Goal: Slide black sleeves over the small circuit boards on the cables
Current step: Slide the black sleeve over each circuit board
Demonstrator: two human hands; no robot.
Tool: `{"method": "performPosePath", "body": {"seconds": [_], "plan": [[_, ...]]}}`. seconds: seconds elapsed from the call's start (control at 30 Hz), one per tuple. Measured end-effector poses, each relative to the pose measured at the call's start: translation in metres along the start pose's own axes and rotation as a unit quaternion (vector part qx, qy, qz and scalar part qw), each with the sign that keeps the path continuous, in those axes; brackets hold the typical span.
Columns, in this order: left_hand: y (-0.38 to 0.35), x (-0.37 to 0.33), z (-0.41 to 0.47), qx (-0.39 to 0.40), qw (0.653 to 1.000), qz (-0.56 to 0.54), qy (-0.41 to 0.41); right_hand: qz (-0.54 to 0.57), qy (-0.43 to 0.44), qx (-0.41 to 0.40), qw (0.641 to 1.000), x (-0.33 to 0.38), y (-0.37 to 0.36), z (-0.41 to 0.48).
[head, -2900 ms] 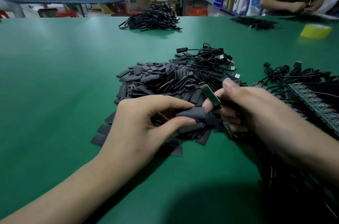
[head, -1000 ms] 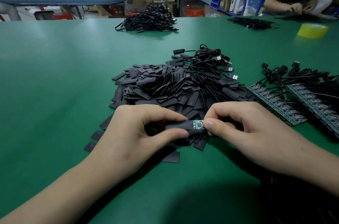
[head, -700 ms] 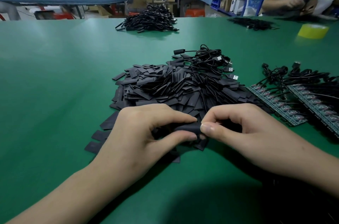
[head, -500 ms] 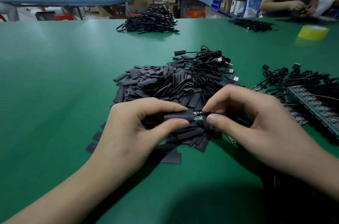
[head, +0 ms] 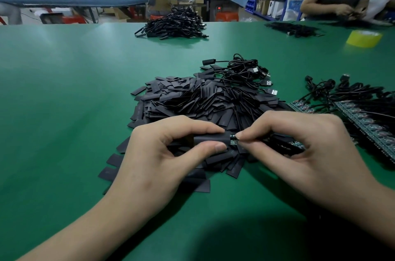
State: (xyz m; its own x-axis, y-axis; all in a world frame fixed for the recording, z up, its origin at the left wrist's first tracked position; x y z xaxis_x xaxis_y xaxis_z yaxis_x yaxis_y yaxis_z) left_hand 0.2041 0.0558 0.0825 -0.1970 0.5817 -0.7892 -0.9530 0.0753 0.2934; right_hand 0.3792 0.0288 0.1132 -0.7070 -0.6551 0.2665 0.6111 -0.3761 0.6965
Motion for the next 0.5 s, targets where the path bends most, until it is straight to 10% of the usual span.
{"method": "performPosePath", "body": {"seconds": [0.5], "plan": [[-0.0045,0.0044,-0.0002,0.027,0.999,-0.017,0.02,-0.043,0.056,0.02,0.997,0.0015,-0.0009,-0.0019]]}}
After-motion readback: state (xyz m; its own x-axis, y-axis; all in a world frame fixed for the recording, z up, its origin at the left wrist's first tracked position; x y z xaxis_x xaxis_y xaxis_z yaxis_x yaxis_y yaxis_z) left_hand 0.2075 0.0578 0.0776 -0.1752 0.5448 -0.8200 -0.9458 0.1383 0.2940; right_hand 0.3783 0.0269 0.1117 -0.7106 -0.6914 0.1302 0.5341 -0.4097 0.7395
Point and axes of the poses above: each hand's wrist, its own z-axis towards the middle knuckle, its own y-axis out of the back of the hand, x = y × z, the point moved 8 cm from there along z, towards the middle knuckle, and after that the axes turned 8 degrees about -z, right-handed, at the moved point
